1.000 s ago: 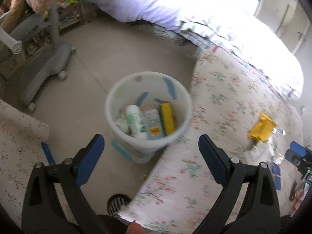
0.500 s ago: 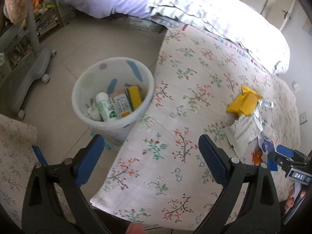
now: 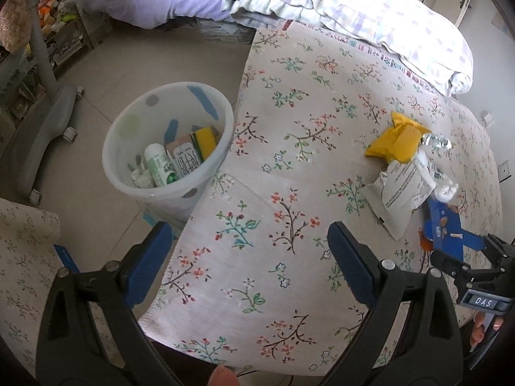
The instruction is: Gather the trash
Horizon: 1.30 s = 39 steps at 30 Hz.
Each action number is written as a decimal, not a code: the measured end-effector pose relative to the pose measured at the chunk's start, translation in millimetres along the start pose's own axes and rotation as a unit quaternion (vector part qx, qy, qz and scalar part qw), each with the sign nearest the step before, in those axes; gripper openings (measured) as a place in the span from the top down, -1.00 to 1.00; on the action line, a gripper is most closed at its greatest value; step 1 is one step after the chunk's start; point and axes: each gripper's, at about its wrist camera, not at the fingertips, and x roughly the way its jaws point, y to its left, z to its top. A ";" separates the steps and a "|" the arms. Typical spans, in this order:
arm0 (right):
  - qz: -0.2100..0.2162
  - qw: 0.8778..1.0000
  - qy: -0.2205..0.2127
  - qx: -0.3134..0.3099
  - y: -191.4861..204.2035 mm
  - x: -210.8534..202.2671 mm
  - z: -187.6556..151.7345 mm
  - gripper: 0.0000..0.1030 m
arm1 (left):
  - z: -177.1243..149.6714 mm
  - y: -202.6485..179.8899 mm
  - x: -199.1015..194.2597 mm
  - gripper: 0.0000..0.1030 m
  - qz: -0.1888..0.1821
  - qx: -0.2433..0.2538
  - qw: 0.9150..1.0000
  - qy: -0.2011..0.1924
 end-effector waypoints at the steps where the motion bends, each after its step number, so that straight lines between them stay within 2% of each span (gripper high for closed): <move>1: 0.003 1.000 0.006 0.002 -2.2 2.1 -1.8 -0.65 | -0.6 -1.6 0.6 -0.88 0.000 0.002 1.000 0.001; 5: 0.014 1.000 0.018 0.008 -10.8 4.1 -11.1 -0.58 | -2.3 -8.0 3.0 -0.88 -0.003 0.008 1.000 0.006; 6: 0.015 1.000 0.016 0.007 -11.5 1.8 -11.9 -0.51 | -2.7 -10.8 3.5 -0.88 -0.004 0.010 1.000 0.007; 7: 0.014 1.000 0.012 0.005 -13.7 -2.5 -13.7 -0.34 | -2.7 -12.1 4.1 -0.88 -0.005 0.012 1.000 0.008; 9: 0.017 1.000 0.006 0.003 -18.8 -9.6 -16.7 -0.27 | -2.6 -17.1 4.8 -0.88 -0.008 0.015 1.000 0.009; 10: 0.020 1.000 0.004 0.003 -22.3 -12.9 -17.4 -0.16 | -1.9 -18.9 5.5 -0.88 -0.009 0.017 1.000 0.009; 12: 0.024 1.000 0.000 0.006 -27.5 -18.9 -18.7 -0.10 | -1.6 -24.9 6.3 -0.88 -0.013 0.021 1.000 0.011; 13: 0.026 1.000 -0.004 0.010 -32.7 -24.1 -19.8 0.04 | -1.4 -27.3 6.6 -0.88 -0.014 0.023 1.000 0.011; 15: 0.035 0.999 -0.008 0.016 -41.5 -31.5 -20.9 0.61 | -1.0 -33.7 6.9 -0.88 -0.022 0.027 0.999 0.011; 20: 0.034 0.998 -0.032 0.040 -67.2 -51.3 -22.2 0.61 | 0.4 -55.5 12.0 -0.88 -0.039 0.044 0.998 0.015; 22: 0.035 0.997 -0.039 0.050 -77.3 -56.2 -22.2 0.68 | 1.0 -65.9 16.6 -0.88 -0.044 0.053 0.997 0.019; 26: 0.044 0.996 -0.040 0.069 -93.2 -59.3 -23.1 0.68 | 5.0 -87.2 25.0 -0.88 -0.060 0.072 0.995 0.018; 29: 0.057 0.993 -0.029 0.095 -104.5 -55.6 -23.7 0.59 | 9.3 -102.8 32.2 -0.88 -0.084 0.088 0.993 0.008; 32: 0.046 0.993 -0.020 0.106 -109.1 -48.8 -23.5 0.23 | 12.8 -114.3 42.2 -0.87 -0.093 0.100 0.991 0.007; 33: 0.038 0.993 -0.019 0.108 -110.2 -47.6 -24.1 -0.04 | 13.5 -117.7 46.3 -0.84 -0.092 0.105 0.990 0.005; 34: 0.028 0.993 -0.022 0.111 -111.7 -46.8 -23.8 -0.24 | 14.5 -120.0 49.3 -0.75 -0.092 0.110 0.990 0.005; 36: 0.021 0.993 -0.025 0.112 -113.5 -46.7 -22.8 -0.28 | 16.1 -122.9 56.3 -0.50 -0.095 0.118 0.988 0.012; 38: 0.021 0.993 -0.025 0.112 -115.0 -46.5 -22.2 -0.32 | 16.3 -121.5 61.3 -0.15 -0.099 0.117 0.988 0.023; 39: 0.020 0.993 -0.025 0.114 -115.2 -46.4 -22.4 -0.36 | 17.0 -121.1 61.8 -0.09 -0.112 0.112 0.987 0.025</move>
